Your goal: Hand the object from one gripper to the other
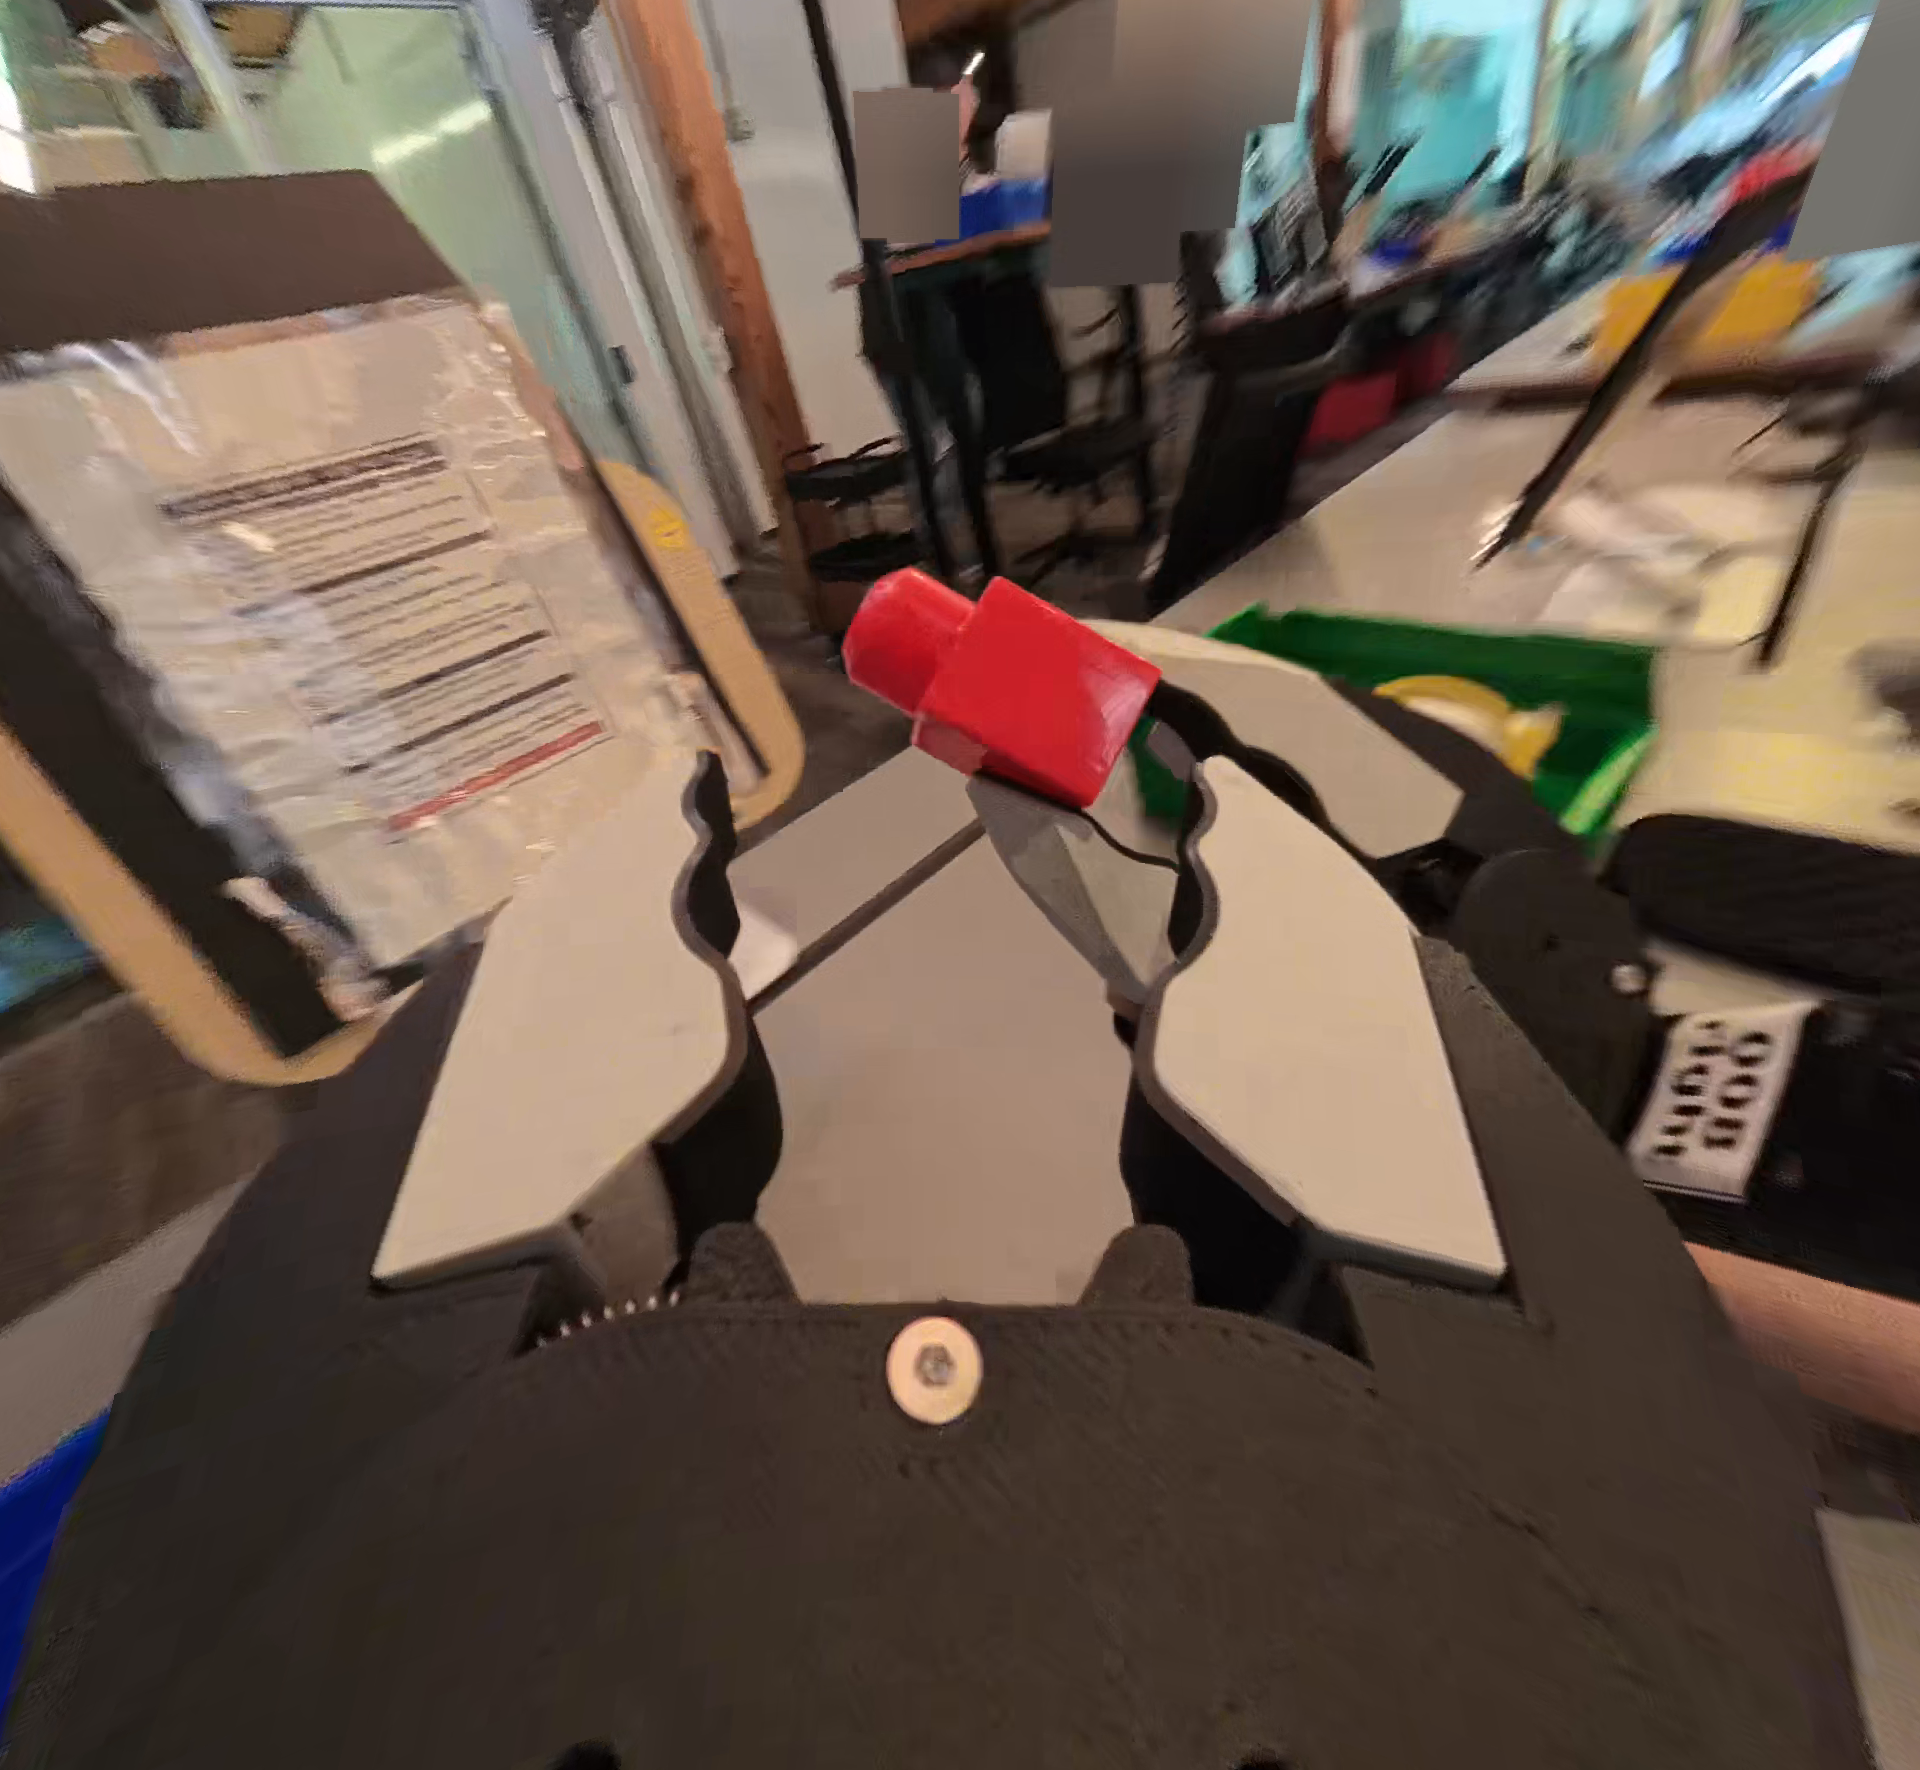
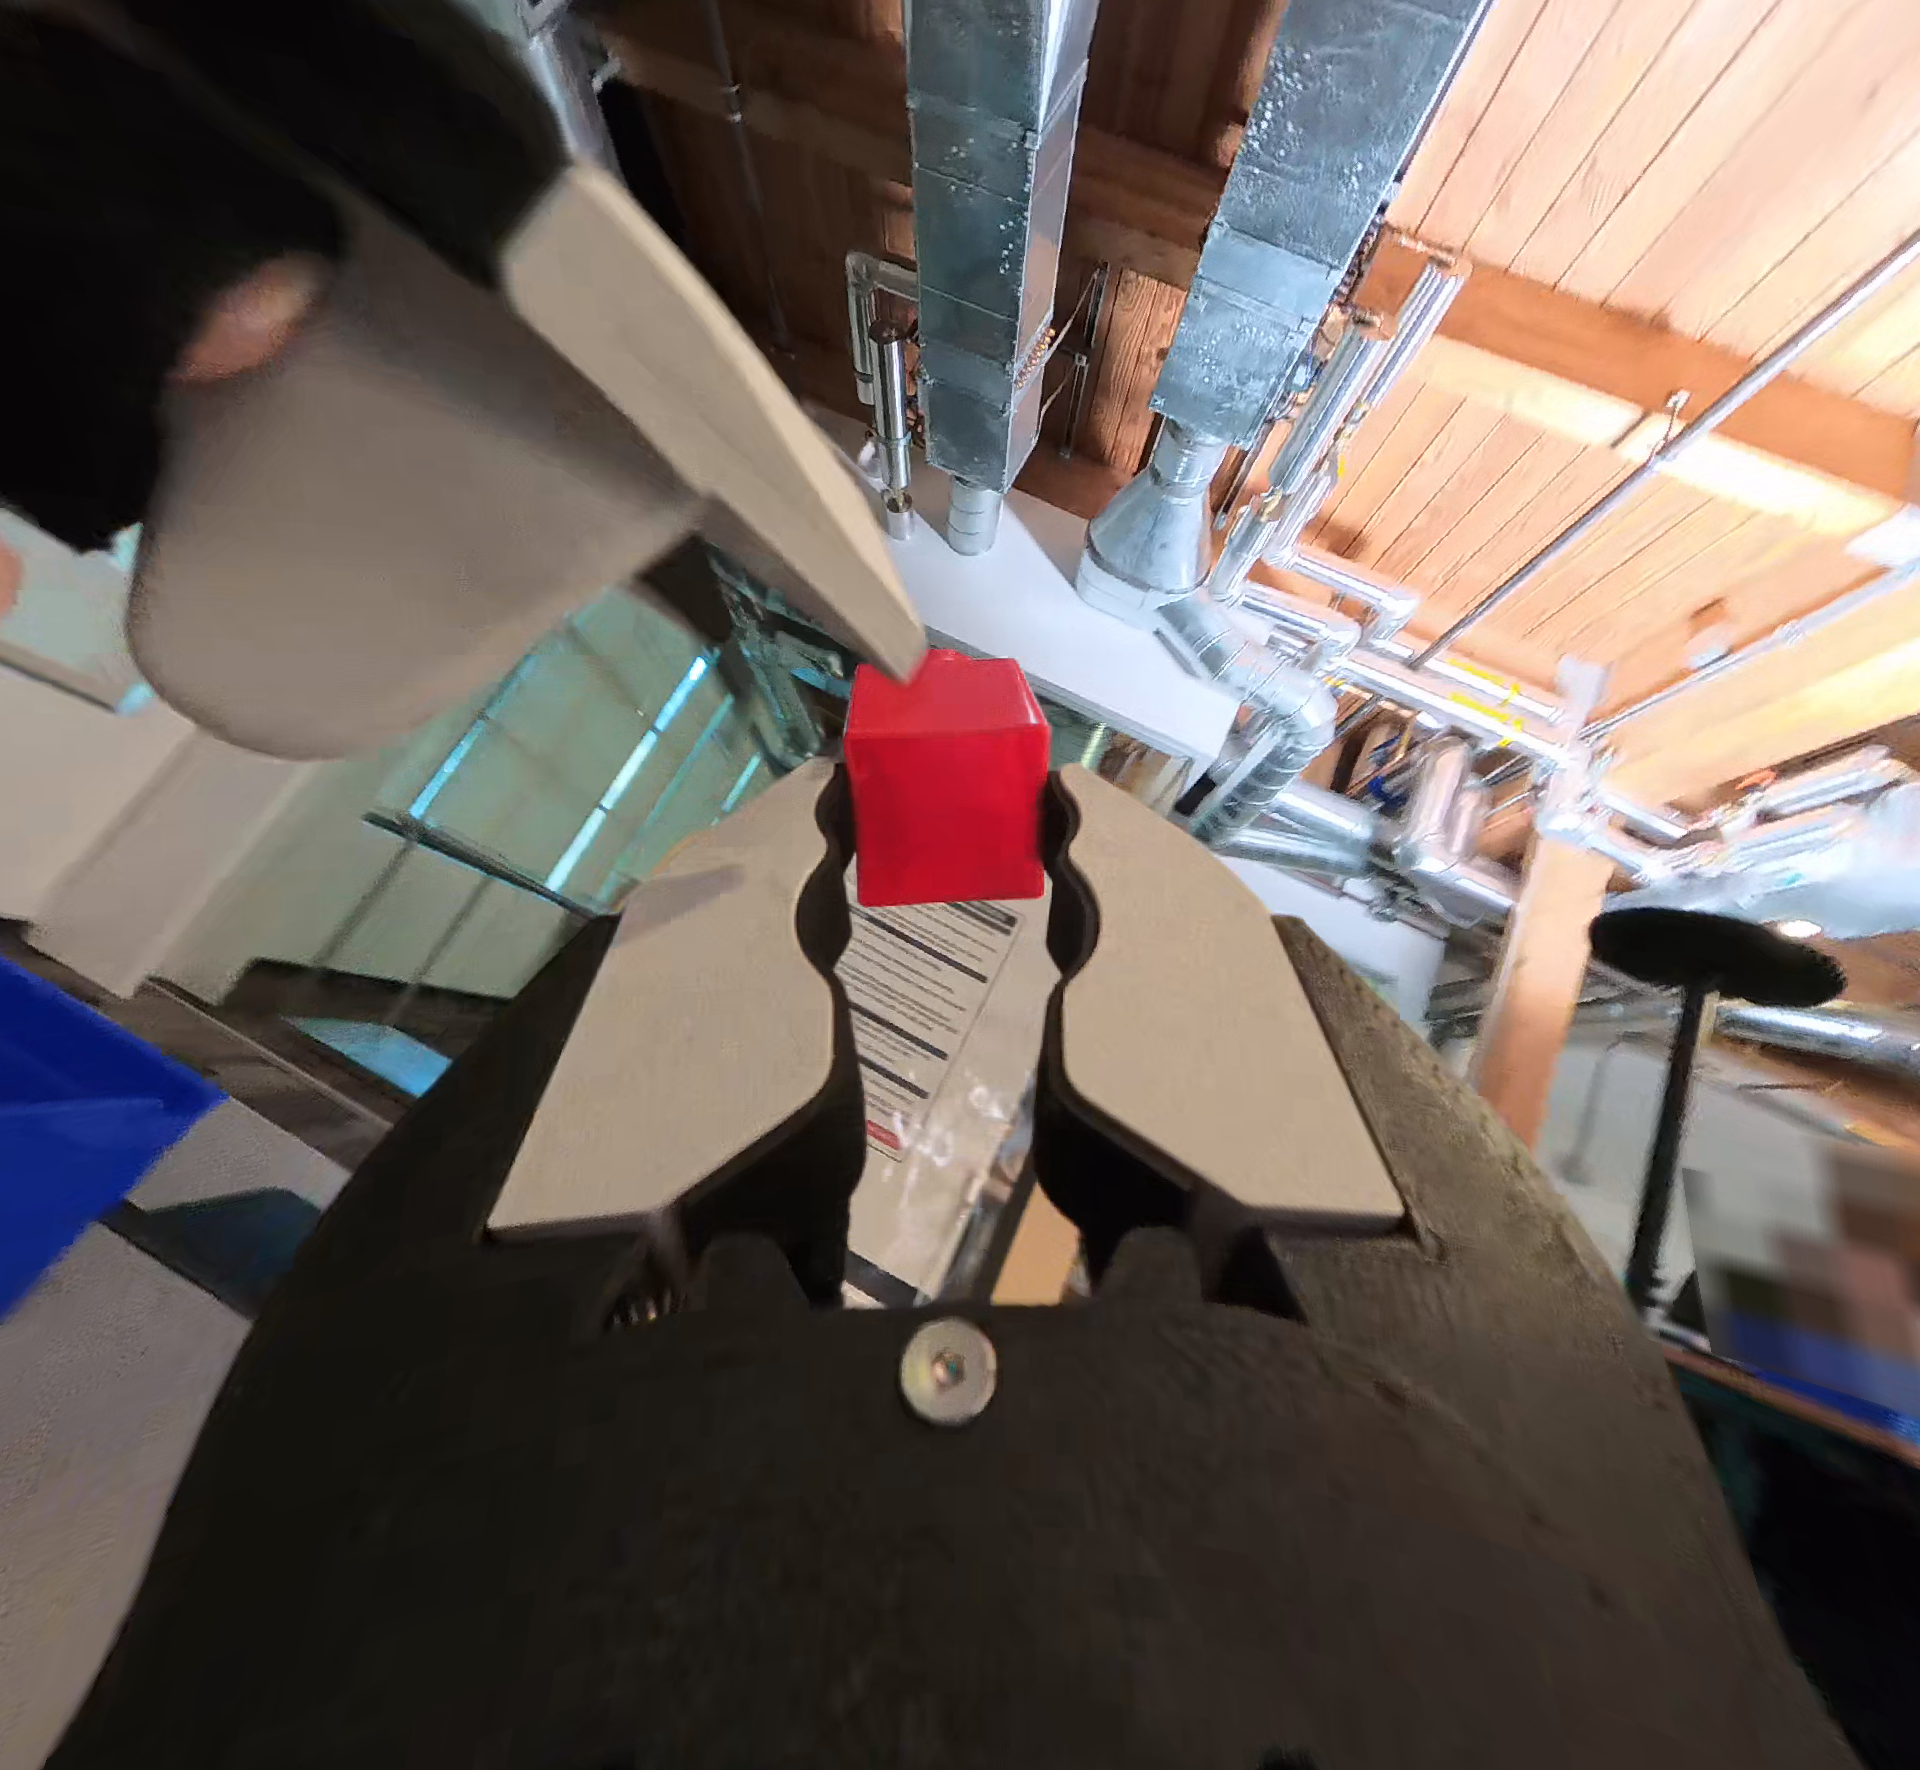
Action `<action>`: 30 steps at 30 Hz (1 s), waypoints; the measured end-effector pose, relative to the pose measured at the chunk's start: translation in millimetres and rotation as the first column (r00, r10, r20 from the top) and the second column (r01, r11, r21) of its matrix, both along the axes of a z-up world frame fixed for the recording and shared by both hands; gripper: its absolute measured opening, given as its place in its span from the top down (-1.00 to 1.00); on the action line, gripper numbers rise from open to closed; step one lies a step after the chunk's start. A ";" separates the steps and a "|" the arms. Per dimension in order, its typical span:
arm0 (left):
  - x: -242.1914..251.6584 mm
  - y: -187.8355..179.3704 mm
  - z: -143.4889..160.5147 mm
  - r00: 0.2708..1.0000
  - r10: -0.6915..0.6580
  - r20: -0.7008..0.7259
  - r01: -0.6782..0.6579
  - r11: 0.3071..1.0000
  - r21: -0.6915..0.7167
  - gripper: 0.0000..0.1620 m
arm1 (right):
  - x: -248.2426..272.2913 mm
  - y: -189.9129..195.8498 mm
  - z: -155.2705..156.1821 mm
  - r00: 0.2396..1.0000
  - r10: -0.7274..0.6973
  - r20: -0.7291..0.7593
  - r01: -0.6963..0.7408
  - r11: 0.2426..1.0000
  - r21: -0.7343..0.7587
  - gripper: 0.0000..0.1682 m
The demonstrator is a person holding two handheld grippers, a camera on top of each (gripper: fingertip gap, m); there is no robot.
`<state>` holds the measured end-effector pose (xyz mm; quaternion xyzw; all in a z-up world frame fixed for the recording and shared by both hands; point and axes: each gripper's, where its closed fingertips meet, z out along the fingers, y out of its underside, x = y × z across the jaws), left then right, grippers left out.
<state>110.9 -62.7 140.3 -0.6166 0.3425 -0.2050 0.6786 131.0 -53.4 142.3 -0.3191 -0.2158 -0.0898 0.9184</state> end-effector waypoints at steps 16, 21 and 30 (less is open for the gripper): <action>-15.1 21.1 2.5 0.751 0.612 -0.250 -0.348 0.688 0.637 1.00 | -33.0 0.3 -10.8 0.970 -0.137 0.199 0.141 0.990 -0.008 0.51; -42.9 16.5 22.8 0.922 0.379 -0.076 -0.327 0.869 0.371 0.99 | -29.1 -17.6 4.4 0.986 -0.030 0.164 0.024 0.999 0.038 0.39; -46.3 -43.3 54.7 0.704 -0.484 0.519 0.582 0.813 -0.031 0.99 | -53.1 -59.1 3.4 0.499 0.863 -0.074 -0.843 0.464 -0.272 0.50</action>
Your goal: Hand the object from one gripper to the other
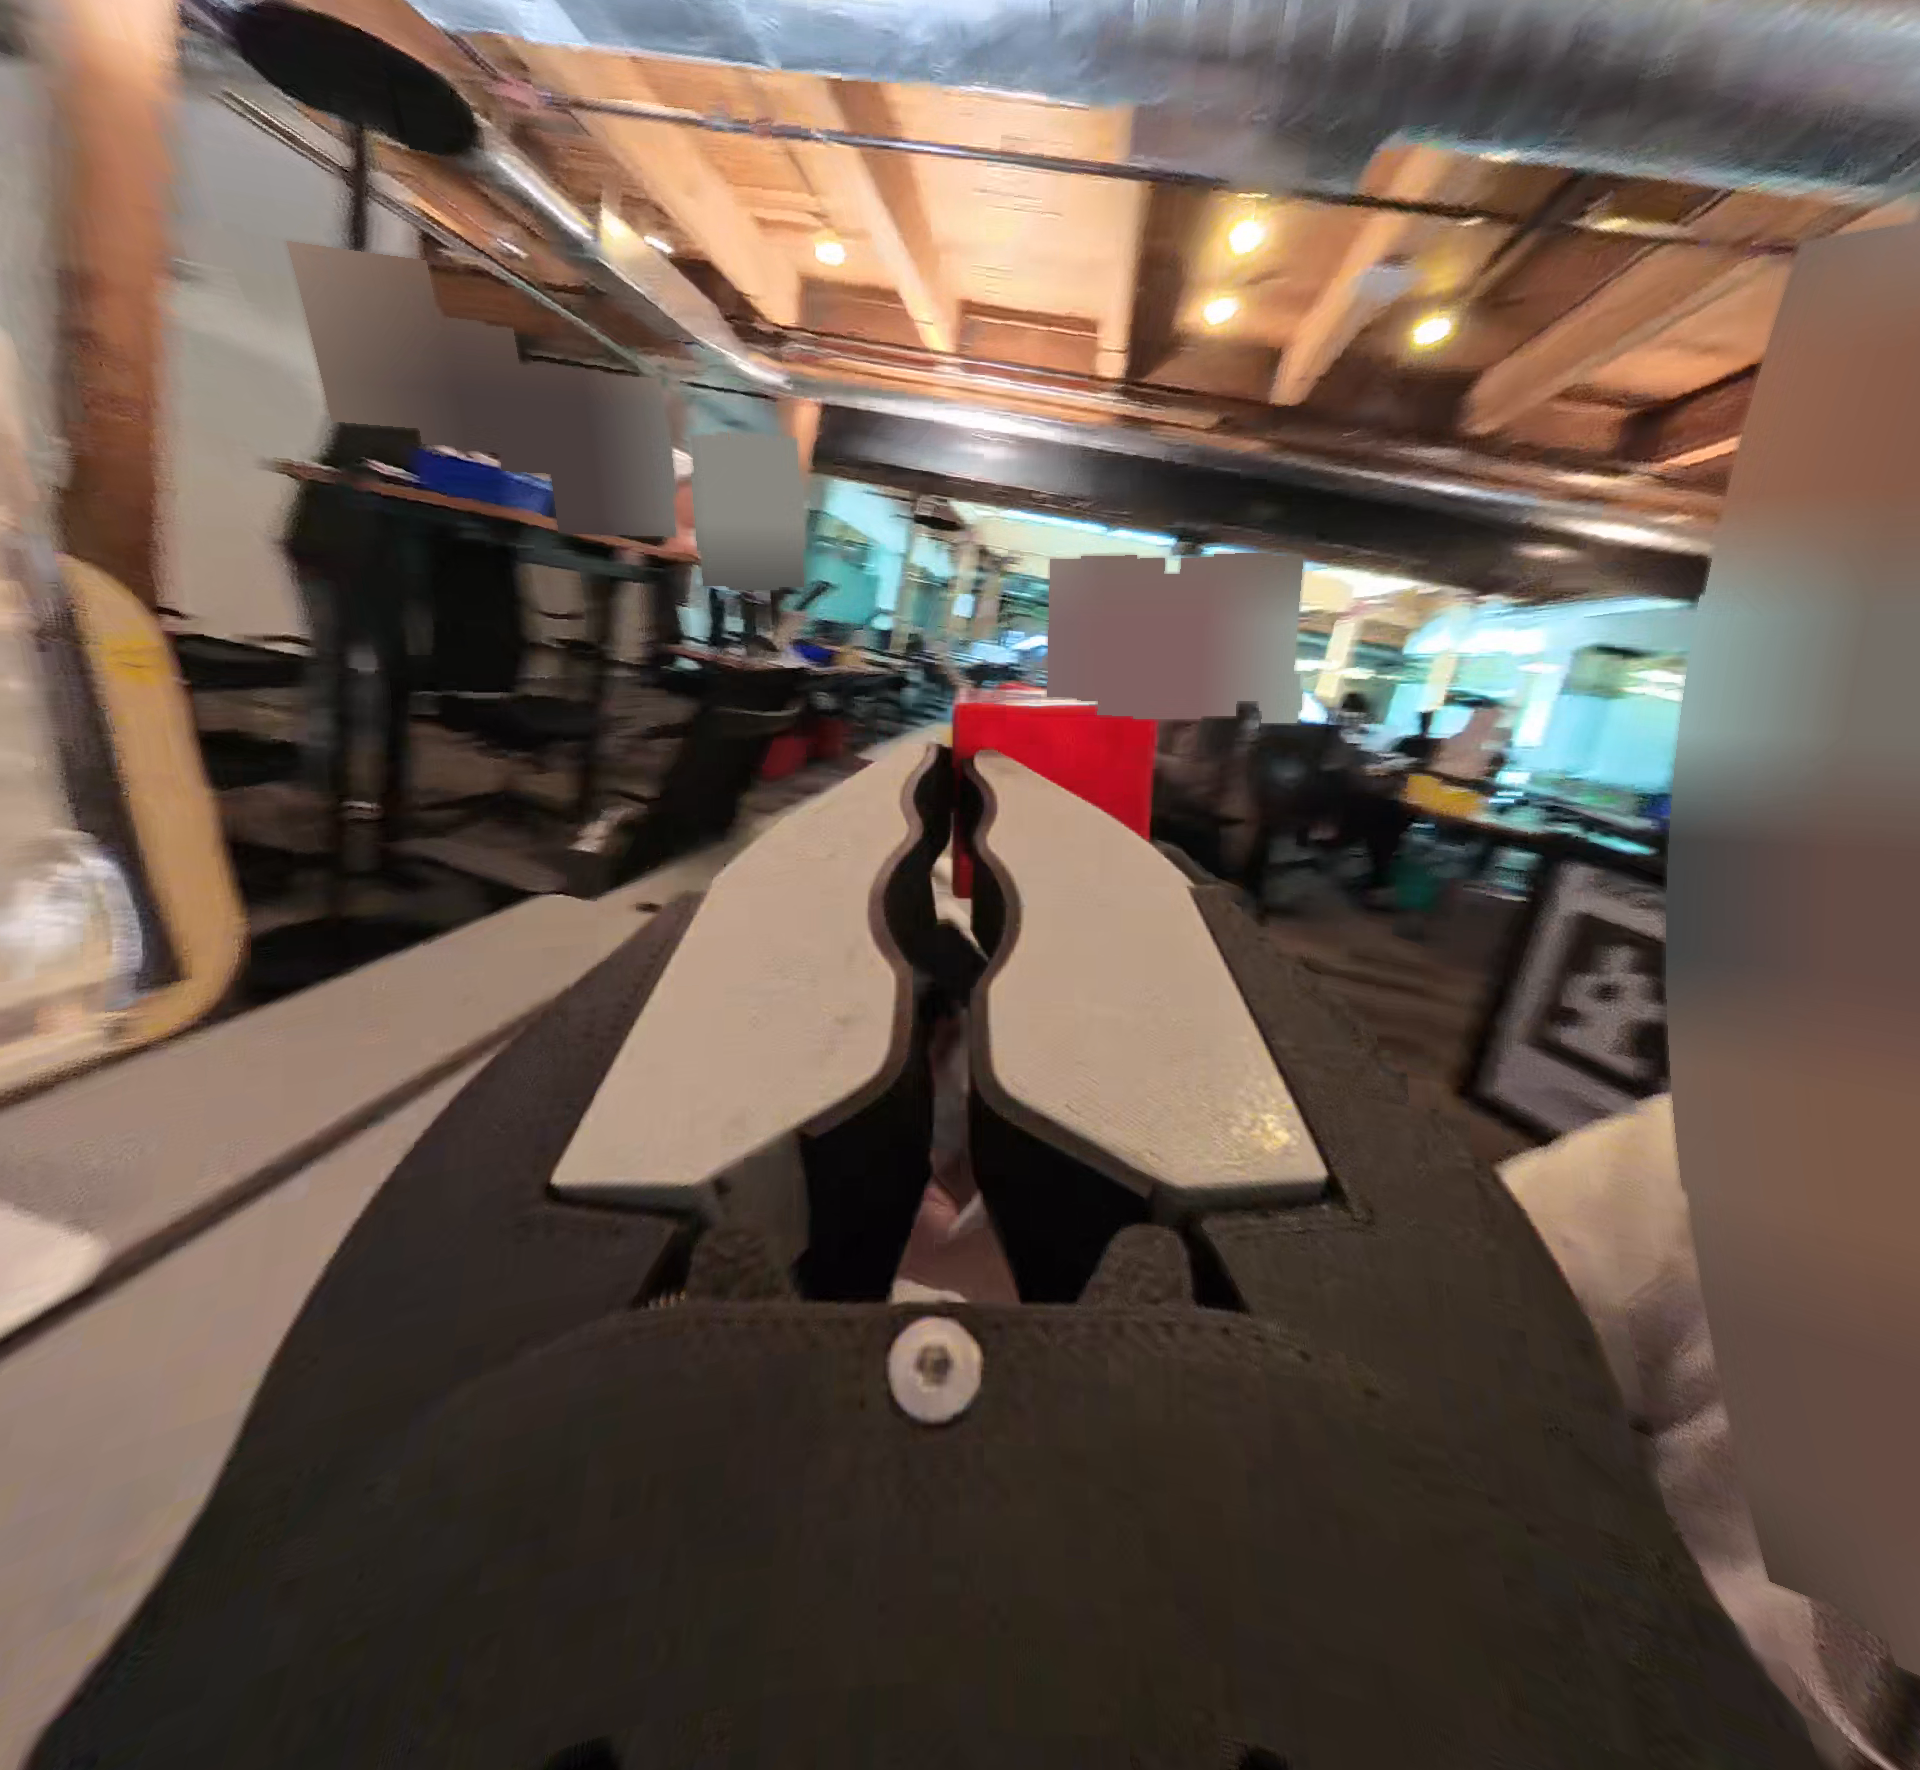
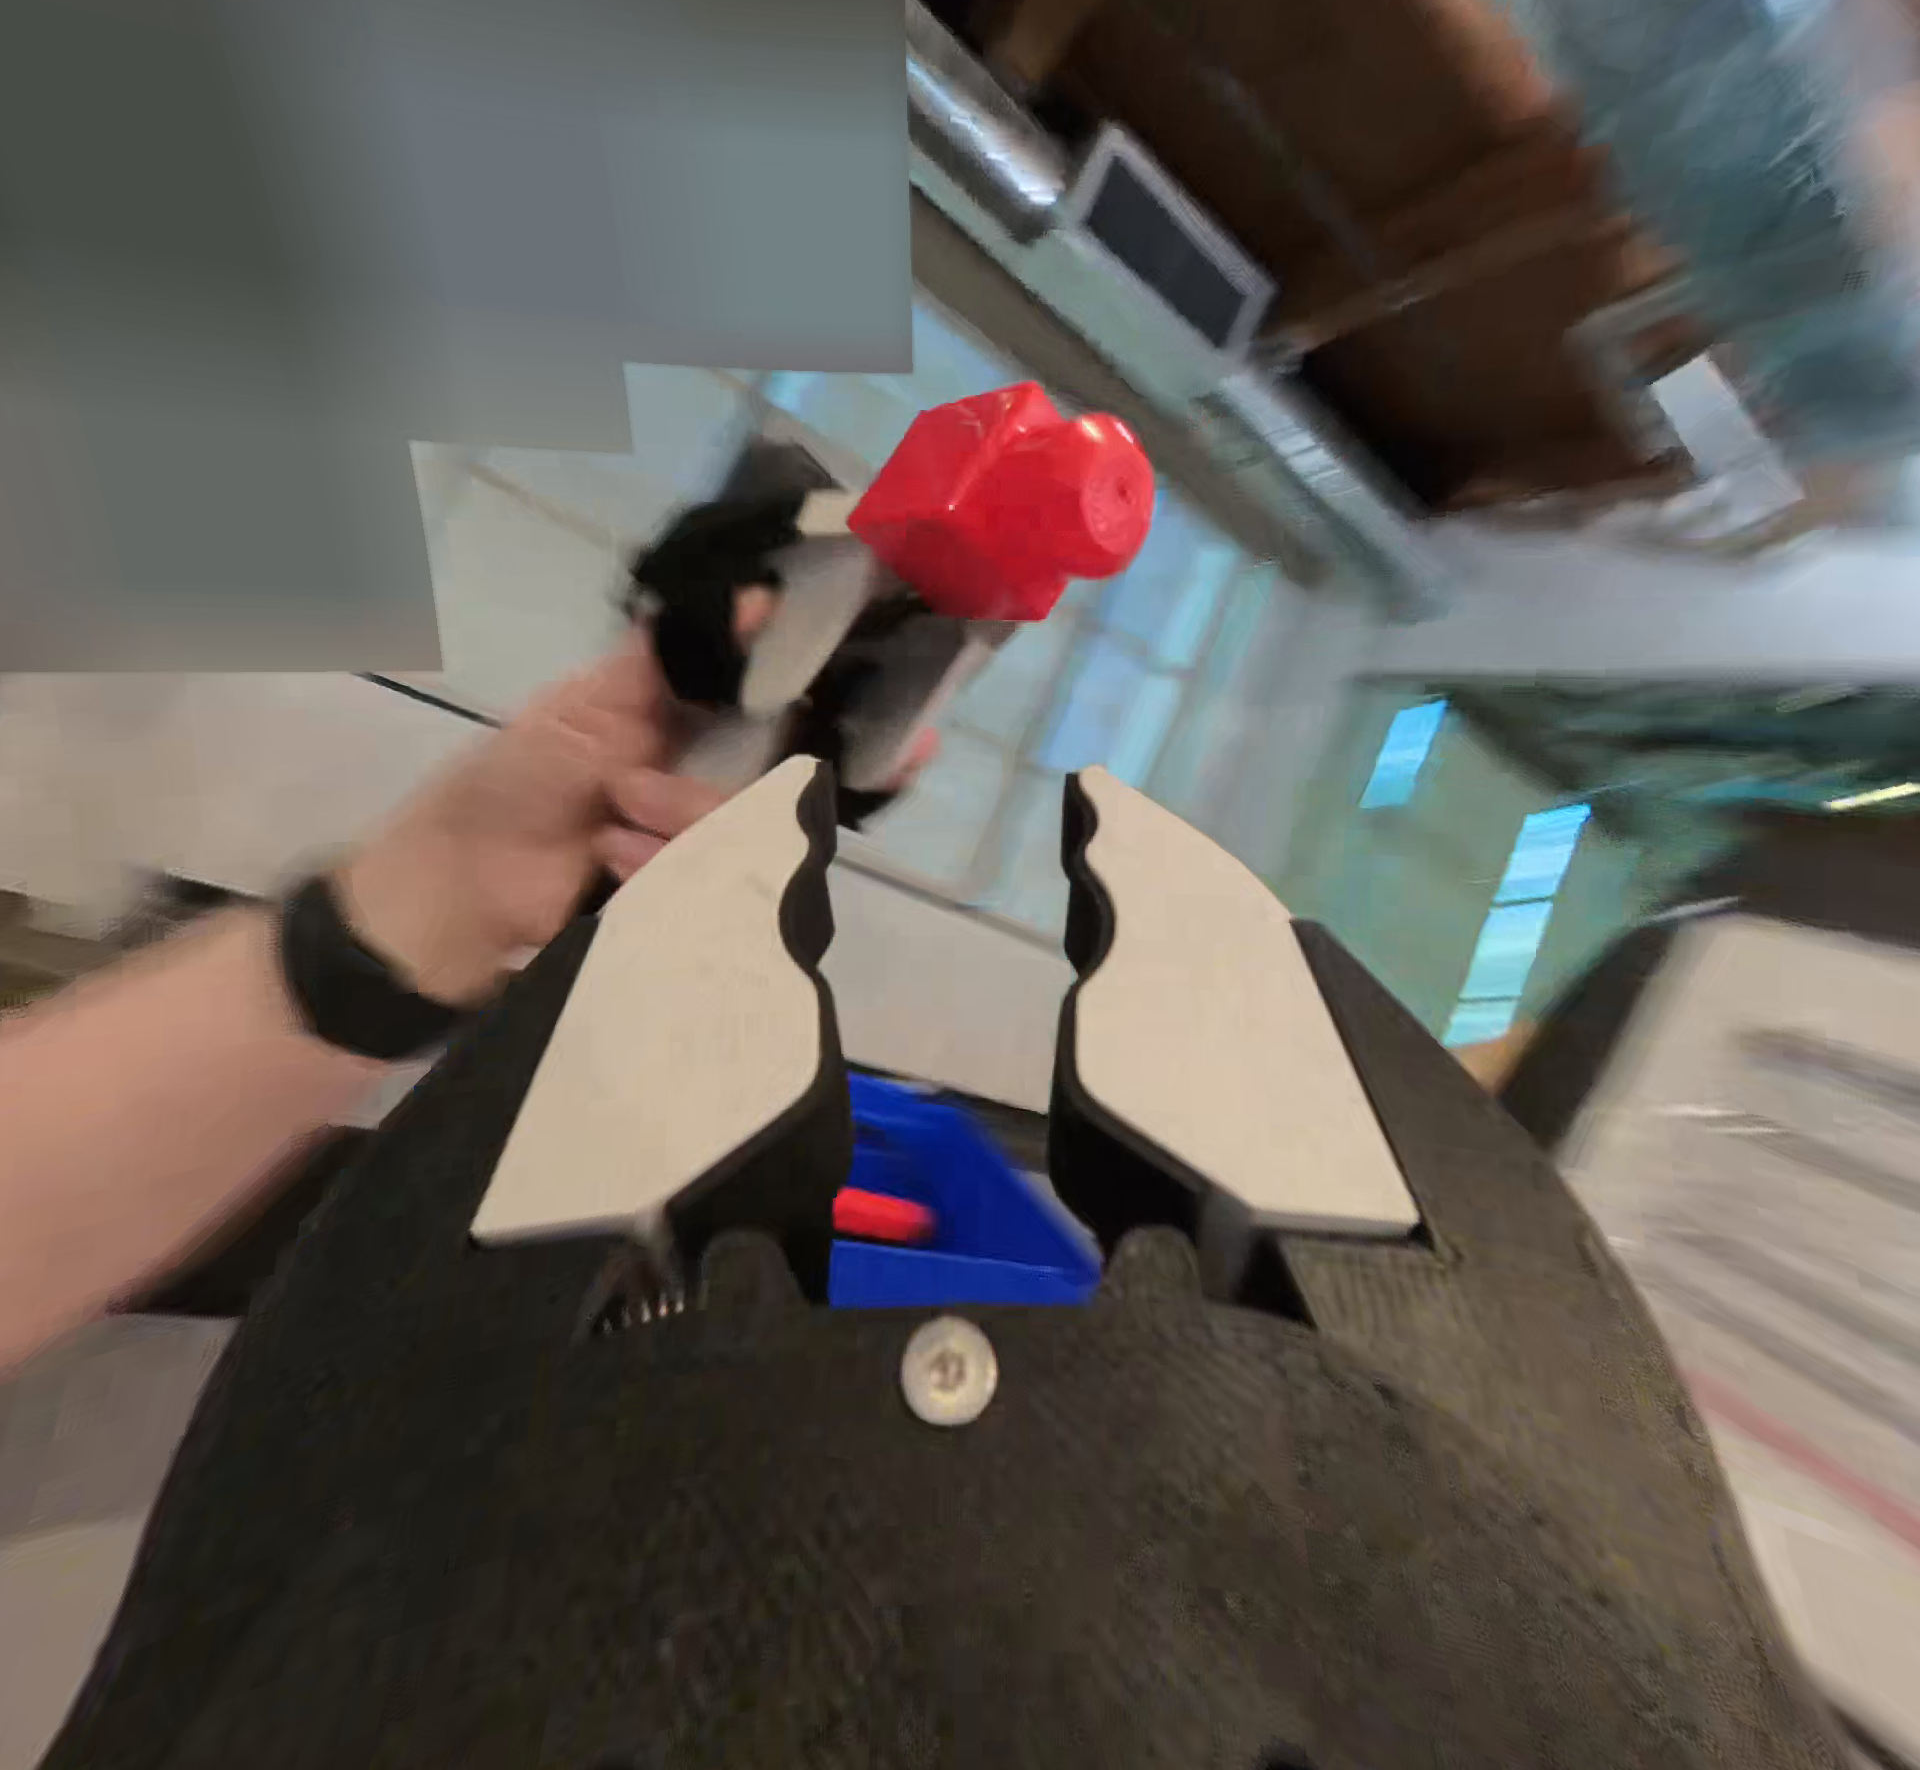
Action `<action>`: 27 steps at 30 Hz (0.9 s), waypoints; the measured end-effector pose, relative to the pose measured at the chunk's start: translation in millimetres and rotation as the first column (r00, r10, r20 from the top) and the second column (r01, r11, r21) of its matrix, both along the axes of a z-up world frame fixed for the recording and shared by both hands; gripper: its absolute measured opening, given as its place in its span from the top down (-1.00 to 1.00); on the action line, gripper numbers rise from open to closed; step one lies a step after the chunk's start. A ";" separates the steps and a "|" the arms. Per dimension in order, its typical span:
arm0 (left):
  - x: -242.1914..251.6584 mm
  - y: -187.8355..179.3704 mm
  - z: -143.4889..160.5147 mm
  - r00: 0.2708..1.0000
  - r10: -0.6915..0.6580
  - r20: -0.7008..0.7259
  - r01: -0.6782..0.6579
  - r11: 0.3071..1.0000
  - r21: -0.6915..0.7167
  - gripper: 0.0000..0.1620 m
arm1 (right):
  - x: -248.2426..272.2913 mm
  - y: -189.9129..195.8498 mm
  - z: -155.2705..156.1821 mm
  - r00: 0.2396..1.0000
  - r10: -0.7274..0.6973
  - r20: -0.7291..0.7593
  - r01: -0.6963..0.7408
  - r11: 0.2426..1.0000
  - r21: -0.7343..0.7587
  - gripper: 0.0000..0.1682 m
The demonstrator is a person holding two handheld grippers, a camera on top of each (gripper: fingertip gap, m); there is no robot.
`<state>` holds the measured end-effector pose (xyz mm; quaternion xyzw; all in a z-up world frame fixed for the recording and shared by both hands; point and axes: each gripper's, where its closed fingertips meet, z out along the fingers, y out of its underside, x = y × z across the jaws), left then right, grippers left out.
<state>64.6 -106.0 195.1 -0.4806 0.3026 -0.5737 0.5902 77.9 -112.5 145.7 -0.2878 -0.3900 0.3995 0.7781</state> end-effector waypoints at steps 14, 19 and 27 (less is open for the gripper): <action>25.4 13.5 -41.5 0.973 -0.100 -0.207 0.086 0.993 -0.077 0.99 | 17.3 9.4 12.9 0.857 0.498 -0.134 -0.502 0.747 -0.436 0.62; 10.9 38.5 -31.7 0.957 0.209 -0.201 -0.198 0.977 0.073 0.23 | 58.5 54.7 26.7 0.808 0.338 -0.482 -0.571 0.651 -0.500 0.62; 30.6 57.1 -54.8 0.513 0.815 -0.271 -0.446 0.522 0.727 0.21 | 53.7 117.4 -36.3 0.442 0.077 -0.894 -0.890 -0.085 -0.448 0.62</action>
